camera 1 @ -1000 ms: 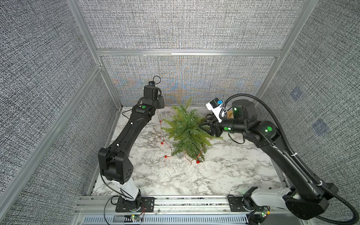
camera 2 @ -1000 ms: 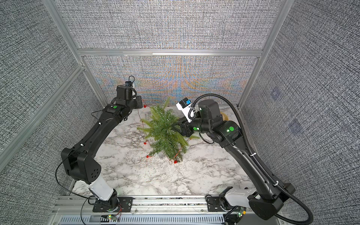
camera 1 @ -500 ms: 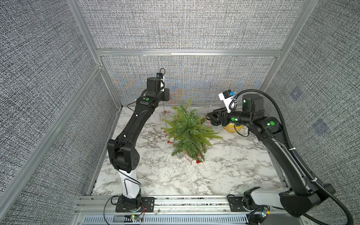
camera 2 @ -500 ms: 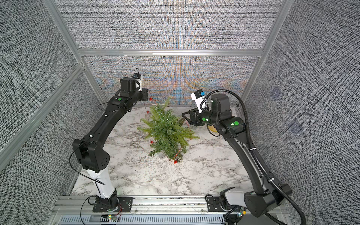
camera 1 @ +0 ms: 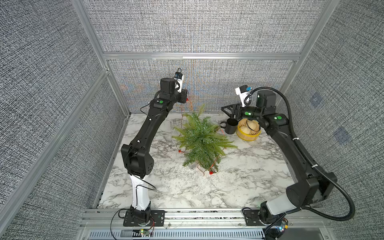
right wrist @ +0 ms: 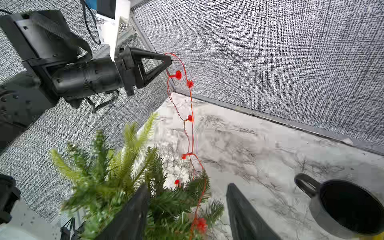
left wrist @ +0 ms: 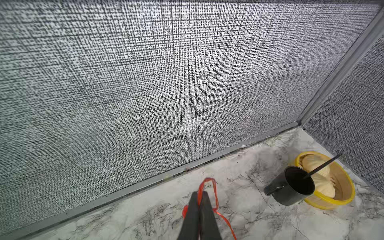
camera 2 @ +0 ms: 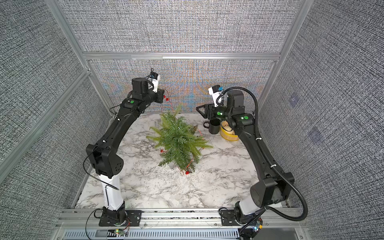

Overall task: Remove string lights from the small christmas tree
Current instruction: Remove the light string from the Christmas tree.

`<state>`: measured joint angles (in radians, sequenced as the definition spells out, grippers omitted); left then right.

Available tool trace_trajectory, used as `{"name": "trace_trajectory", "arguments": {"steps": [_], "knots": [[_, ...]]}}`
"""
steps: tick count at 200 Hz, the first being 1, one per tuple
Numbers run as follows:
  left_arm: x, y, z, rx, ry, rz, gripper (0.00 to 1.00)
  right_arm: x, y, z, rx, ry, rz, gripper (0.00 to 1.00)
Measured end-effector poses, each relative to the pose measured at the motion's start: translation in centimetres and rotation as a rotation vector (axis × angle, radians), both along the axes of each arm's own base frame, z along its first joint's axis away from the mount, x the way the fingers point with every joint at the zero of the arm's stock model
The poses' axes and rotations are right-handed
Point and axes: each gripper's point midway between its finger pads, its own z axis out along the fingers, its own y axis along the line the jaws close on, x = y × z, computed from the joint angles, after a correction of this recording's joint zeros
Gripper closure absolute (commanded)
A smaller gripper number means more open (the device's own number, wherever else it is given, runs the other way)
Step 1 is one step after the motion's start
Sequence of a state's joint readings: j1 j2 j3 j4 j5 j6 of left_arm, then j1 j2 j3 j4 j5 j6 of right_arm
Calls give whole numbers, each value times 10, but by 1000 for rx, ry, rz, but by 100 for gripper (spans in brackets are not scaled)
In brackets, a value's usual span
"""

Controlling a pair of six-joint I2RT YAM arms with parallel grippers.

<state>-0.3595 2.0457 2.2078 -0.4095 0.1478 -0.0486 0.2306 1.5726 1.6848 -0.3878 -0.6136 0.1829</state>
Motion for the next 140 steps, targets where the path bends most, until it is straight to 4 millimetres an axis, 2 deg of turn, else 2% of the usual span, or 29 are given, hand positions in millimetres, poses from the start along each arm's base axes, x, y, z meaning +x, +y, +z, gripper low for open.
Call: {"name": "trace_trajectory", "arguments": {"steps": [26, 71, 93, 140], "knots": [[5, -10, 5, -3, -27, -36, 100, 24, 5, -3, -10, -28, 11, 24], [7, -27, 21, -20, -77, -89, 100, 72, 20, -17, -2, -31, 38, 23], [5, -35, 27, -17, -97, -112, 100, 86, 26, -28, -2, -25, 46, 22], [-4, -54, 37, -10, -136, -171, 100, 101, 49, -44, 8, -43, 81, 19]]}}
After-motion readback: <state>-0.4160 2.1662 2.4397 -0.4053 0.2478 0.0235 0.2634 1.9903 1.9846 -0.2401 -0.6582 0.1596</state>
